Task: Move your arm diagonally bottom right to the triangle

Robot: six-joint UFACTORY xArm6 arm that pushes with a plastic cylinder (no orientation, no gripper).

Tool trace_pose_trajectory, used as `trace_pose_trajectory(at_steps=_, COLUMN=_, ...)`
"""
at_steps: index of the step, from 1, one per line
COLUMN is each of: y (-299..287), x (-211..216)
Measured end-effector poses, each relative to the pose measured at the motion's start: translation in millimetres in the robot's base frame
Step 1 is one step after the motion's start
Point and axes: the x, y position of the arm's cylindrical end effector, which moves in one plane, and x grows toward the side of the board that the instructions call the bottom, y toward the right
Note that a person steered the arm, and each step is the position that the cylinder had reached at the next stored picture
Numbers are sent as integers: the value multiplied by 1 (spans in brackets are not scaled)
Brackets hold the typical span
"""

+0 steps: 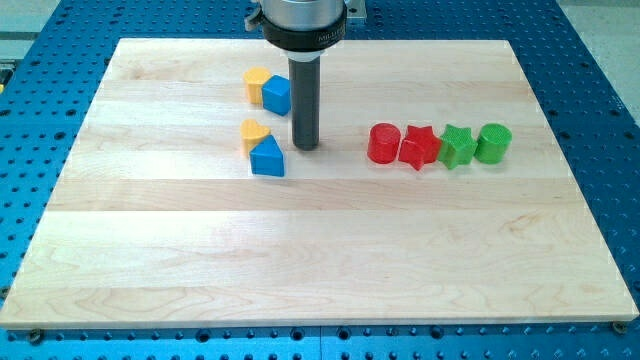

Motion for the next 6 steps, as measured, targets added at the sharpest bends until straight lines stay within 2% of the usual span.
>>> trace_pose_trajectory(at_steps=3, y=2, x=4)
trace_pose_trajectory(at_steps=4, y=21, x=62)
trace_pose_trajectory(at_steps=5, y=20, x=102)
trace_pose_trajectory(at_steps=6, y=-11, x=68)
